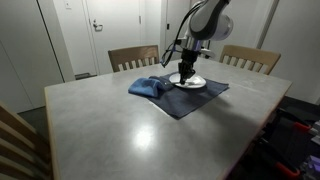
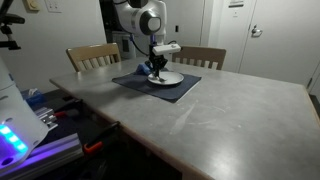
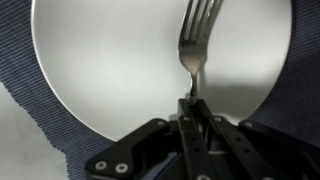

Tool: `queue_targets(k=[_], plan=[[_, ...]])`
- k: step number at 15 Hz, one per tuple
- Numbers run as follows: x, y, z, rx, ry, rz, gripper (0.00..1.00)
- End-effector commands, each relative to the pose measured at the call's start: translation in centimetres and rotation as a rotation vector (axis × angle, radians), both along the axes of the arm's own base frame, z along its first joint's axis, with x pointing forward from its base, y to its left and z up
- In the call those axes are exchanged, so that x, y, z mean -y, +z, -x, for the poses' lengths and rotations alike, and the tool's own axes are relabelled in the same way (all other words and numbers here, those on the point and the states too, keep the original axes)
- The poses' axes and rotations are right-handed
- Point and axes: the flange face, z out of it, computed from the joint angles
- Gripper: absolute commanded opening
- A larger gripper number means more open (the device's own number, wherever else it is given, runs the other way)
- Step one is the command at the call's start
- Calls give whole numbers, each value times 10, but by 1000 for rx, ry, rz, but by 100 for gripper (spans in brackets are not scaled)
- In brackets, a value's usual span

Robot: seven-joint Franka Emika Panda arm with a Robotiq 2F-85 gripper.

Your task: Put the fork on the plate

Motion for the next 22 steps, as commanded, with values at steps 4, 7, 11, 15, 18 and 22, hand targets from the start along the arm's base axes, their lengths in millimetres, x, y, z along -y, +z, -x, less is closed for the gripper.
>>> queue_targets(k=[4,7,11,15,18,22], plan=[[6,-12,3,-12,46,5,3],[6,-8,3,-11,42,11,35],[9,1,8,-3,33,10,56],[7,28,7,0,38,32,84],[4,62,6,24,59,73,99],[0,101,6,8,76,125,100]])
